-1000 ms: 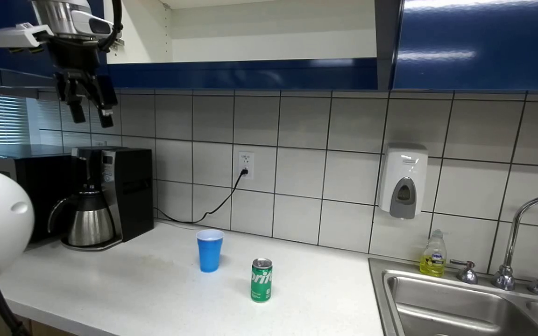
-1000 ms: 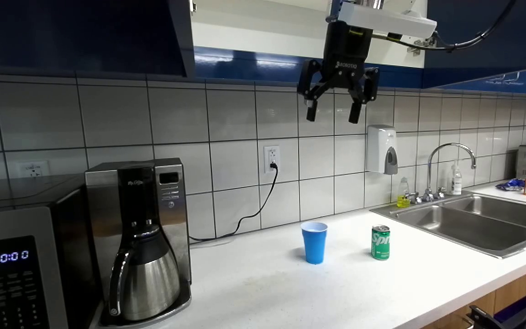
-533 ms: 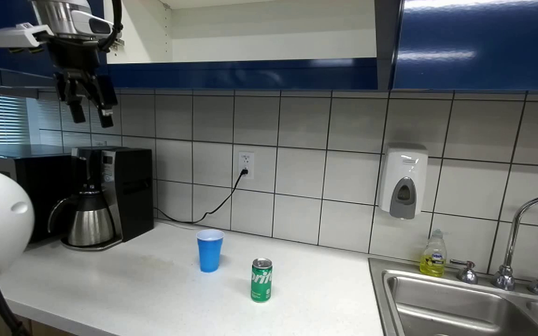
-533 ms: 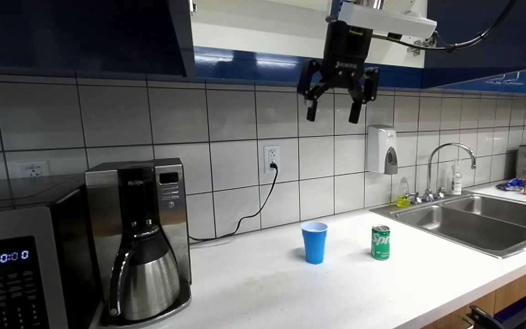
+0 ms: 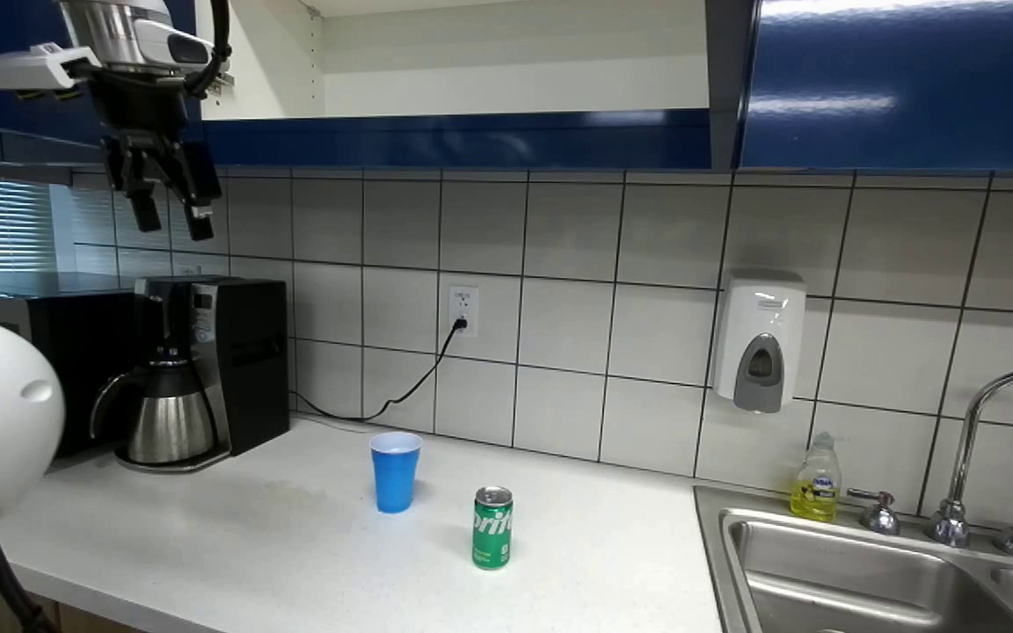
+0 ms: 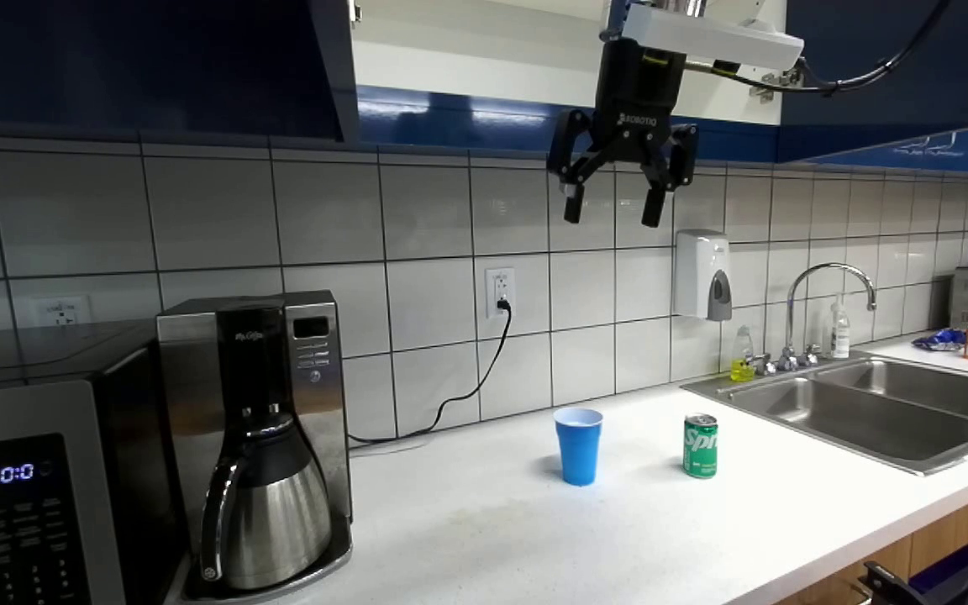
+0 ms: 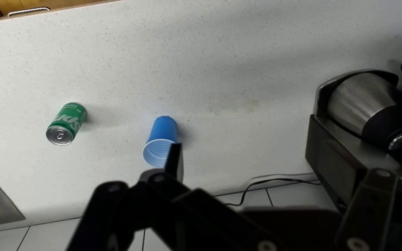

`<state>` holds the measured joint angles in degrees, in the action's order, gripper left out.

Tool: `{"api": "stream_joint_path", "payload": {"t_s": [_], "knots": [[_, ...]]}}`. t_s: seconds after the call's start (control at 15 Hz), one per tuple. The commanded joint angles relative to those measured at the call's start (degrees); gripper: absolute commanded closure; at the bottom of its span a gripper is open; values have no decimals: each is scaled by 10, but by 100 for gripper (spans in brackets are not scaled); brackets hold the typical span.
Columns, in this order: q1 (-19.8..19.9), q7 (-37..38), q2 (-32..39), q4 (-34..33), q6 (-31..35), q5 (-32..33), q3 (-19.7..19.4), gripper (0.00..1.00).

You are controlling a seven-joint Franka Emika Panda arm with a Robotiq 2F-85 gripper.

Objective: Put the green can in the open upper cabinet.

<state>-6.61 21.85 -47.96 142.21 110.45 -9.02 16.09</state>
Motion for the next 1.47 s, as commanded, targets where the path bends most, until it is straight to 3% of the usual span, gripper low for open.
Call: {"api": "stream_joint_path", "payload": {"t_s": [0.0, 0.67, 1.4], "knots": [[1, -1, 0, -1, -1, -1, 1, 0], [13, -1, -4, 11, 5, 21, 2, 0], [50, -2, 21, 68, 44, 41, -29, 0]]}}
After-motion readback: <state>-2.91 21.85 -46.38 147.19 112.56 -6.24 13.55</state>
